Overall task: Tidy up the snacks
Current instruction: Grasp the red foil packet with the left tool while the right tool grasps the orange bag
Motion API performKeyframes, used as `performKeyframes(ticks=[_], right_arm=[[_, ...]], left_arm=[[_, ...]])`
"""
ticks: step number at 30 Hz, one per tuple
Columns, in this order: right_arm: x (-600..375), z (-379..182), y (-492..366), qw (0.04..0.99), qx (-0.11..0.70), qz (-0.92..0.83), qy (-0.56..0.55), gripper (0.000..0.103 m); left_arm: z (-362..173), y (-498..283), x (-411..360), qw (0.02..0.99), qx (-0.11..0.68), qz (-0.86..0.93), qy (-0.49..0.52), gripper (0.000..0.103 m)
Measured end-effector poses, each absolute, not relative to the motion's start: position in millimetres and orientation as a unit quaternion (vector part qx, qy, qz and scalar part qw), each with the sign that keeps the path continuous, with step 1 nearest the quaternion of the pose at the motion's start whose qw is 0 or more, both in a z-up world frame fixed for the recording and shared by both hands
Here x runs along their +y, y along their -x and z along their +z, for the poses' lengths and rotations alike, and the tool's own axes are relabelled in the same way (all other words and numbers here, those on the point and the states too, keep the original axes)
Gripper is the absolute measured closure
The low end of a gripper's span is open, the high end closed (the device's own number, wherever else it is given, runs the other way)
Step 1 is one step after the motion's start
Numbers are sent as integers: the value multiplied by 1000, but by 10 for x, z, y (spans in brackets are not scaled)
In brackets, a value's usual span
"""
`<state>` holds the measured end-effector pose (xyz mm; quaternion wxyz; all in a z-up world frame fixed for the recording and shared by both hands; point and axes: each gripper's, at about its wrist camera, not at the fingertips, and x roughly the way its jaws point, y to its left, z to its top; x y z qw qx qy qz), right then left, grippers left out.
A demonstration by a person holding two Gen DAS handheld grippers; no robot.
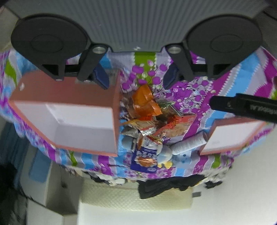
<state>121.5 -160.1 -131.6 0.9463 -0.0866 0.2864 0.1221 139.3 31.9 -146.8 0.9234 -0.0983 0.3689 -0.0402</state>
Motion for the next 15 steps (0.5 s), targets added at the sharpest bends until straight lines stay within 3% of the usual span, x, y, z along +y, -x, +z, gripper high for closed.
performKeyframes(ticks=[15], right_arm=[[-1036, -1838, -1922, 927, 282, 164, 187, 35]], left_arm=[[-1915, -2549, 456, 923, 371, -64, 76, 3]])
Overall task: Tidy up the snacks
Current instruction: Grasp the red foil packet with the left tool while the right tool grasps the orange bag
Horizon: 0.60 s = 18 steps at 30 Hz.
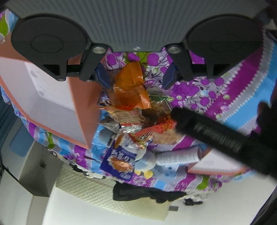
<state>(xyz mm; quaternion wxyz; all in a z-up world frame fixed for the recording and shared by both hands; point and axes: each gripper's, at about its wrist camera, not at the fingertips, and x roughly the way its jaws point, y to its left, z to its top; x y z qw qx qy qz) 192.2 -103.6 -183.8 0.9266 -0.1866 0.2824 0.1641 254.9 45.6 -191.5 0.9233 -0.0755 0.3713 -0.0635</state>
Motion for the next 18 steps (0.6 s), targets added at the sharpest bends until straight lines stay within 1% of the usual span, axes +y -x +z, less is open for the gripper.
performKeyframes(ticks=[5, 13, 16, 18], right_arm=[[-909, -2025, -2113, 922, 255, 147, 253, 35], [-862, -2206, -2461, 913, 283, 150, 254, 34], [-840, -2290, -2499, 908, 286, 144, 270, 34], [-824, -2334, -2506, 904, 285, 146, 283, 32]], left_arm=[[-2067, -2985, 501, 924, 374, -68, 50, 5], [-2311, -3448, 428, 918, 385, -91, 24, 10], [-2380, -3558, 388, 919, 382, -97, 9, 13], [-2418, -3613, 385, 918, 382, -103, 7, 15]])
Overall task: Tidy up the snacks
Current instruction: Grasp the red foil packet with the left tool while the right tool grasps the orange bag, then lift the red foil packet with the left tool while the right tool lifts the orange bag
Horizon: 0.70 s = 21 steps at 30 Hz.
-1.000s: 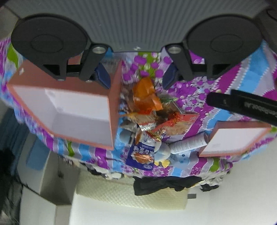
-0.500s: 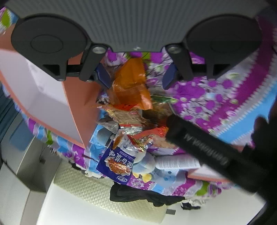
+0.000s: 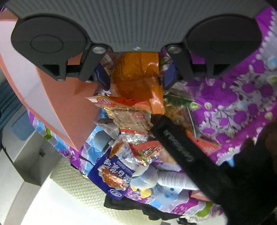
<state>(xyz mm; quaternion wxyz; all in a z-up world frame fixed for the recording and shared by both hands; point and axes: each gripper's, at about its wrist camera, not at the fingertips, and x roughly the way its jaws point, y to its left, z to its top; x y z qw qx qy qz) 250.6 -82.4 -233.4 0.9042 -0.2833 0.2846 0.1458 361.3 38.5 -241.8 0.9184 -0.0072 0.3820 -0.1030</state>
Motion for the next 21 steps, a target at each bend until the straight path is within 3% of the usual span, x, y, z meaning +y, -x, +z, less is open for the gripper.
performKeyframes(ticks=[3, 5, 9, 11, 21], right_arm=[[-815, -2368, -2514, 902, 286, 144, 289, 32], [-816, -2371, -2526, 902, 285, 140, 294, 43], [-839, -2335, -2523, 901, 283, 137, 298, 48], [-859, -2307, -2506, 901, 281, 138, 299, 55], [-867, -2097, -2138, 901, 270, 162, 297, 60]], left_arm=[[-2466, -3680, 369, 917, 384, -108, 10, 26], [-2489, -3711, 349, 915, 387, -117, 11, 45], [-2480, -3676, 317, 918, 379, -118, -6, 54], [-2462, -3634, 323, 918, 382, -111, -7, 70], [-2244, -3140, 455, 922, 378, -85, 19, 82]])
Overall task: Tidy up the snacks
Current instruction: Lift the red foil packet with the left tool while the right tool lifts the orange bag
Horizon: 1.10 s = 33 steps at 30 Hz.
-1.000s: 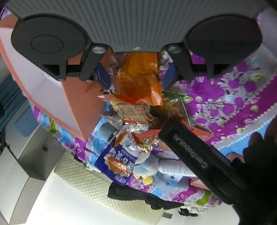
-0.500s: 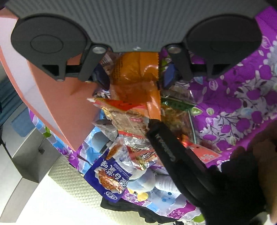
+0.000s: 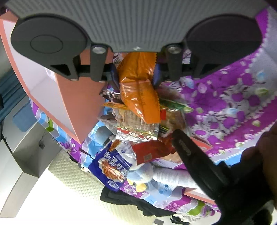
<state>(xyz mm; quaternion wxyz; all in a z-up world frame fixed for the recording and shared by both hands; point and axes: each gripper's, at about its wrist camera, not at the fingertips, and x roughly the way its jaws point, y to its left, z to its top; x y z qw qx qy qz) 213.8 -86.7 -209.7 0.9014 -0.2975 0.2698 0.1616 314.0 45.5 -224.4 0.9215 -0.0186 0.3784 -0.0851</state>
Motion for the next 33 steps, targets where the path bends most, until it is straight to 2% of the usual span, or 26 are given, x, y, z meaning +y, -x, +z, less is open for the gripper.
performKeyframes(ticks=[9, 21, 24, 27, 28, 29, 30, 31, 32, 33], right_arm=[[-727, -2015, -1590, 897, 249, 185, 316, 60], [-621, -2079, -1366, 886, 270, 215, 310, 58], [-683, -2057, -1401, 893, 285, 222, 268, 52], [-755, -2037, -1430, 898, 303, 241, 210, 41], [-781, -2028, -1433, 899, 307, 247, 189, 31], [-810, -2019, -1436, 901, 311, 253, 168, 20], [-842, -2009, -1436, 902, 313, 259, 145, 18], [-875, -1999, -1447, 902, 316, 265, 125, 18], [-908, -1992, -1463, 902, 319, 270, 106, 18], [-938, -1989, -1482, 903, 322, 270, 90, 18]], left_arm=[[-2010, -2371, 679, 918, 384, -68, 70, 83], [-2061, -1779, 1151, 885, 413, -30, 215, 83], [-2069, -1739, 1215, 881, 417, -20, 222, 83], [-2088, -1721, 1267, 875, 426, -11, 229, 83], [-2099, -1718, 1284, 874, 429, -5, 229, 80], [-2110, -1709, 1300, 870, 437, 1, 229, 70], [-2124, -1707, 1319, 868, 441, 6, 228, 61], [-2134, -1695, 1333, 867, 444, 16, 226, 40], [-2133, -1673, 1346, 869, 442, 28, 222, 26], [-2122, -1647, 1355, 872, 438, 39, 216, 24]])
